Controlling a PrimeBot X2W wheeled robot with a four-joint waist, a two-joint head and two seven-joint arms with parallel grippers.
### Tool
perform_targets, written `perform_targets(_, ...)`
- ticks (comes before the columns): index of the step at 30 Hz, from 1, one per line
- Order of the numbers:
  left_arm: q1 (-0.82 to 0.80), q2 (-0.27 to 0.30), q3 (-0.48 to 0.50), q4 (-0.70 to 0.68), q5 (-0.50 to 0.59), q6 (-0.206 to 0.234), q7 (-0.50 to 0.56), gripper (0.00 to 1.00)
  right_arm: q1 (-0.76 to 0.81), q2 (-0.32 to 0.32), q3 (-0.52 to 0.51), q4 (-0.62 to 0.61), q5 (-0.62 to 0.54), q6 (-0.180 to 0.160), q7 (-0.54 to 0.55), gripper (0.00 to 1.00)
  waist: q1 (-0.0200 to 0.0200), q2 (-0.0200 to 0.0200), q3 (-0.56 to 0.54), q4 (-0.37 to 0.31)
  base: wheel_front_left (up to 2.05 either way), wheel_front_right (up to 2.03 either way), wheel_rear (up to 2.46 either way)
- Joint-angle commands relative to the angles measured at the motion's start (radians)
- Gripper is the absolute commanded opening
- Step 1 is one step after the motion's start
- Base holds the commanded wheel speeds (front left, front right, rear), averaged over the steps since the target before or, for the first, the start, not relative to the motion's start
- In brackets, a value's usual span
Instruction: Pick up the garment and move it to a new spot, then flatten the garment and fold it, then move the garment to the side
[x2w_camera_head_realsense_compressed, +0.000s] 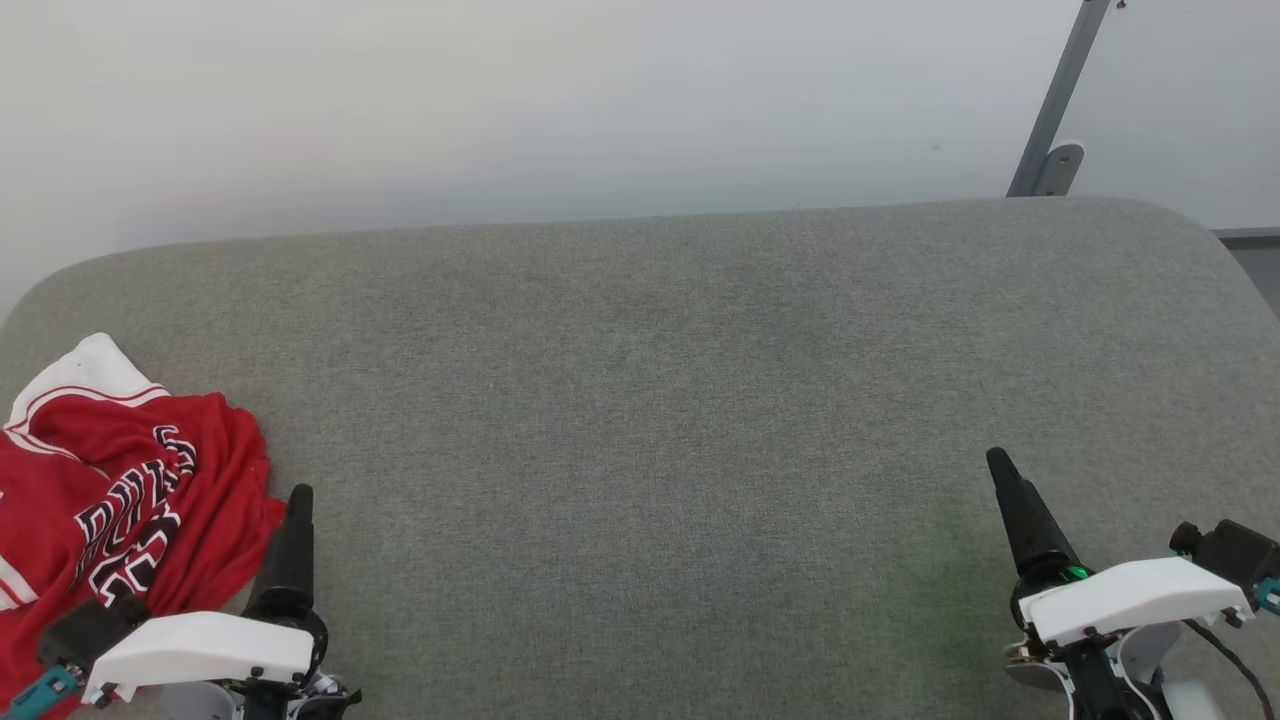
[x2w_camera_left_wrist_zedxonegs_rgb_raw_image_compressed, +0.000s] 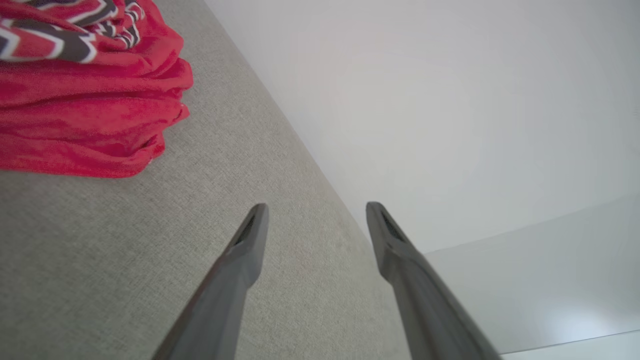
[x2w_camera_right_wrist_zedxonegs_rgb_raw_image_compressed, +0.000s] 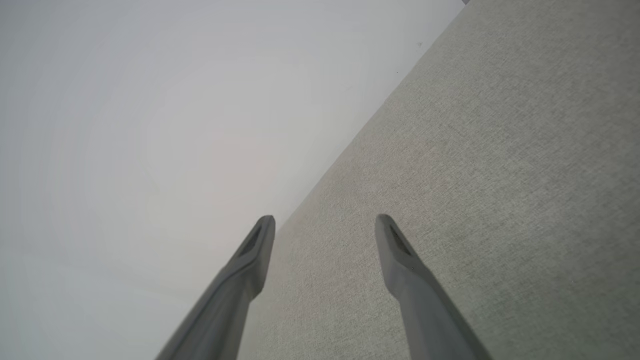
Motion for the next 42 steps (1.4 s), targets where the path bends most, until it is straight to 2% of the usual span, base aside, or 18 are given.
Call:
perform_targets(1,-0.013,0.014,-0.002,-0.017,0.023,-0.004,-0.009,1.0,-0.031,-0.009,0.003,-0.014,-0.026,0.0,-0.008,1.0,0.0,0.0,0.0,0.0,0.0,0.0,0.0)
perform_targets(22,0.003,0.027,0.017,-0.023,0.281,-0.042,-0.083,1.0,-0.036,-0.021,0.02,-0.04,-0.295,0.0,-0.041,1.0,0.0,0.0,-0.002,-0.001,0.0,0.0,0.0)
perform_targets(42,0.015,0.046,0.004,-0.022,0.468,-0.05,-0.137,1.0,-0.04,-0.03,0.036,-0.059,-0.485,0.0,-0.065,1.0,0.0,0.0,-0.007,0.001,0.0,0.0,0.0)
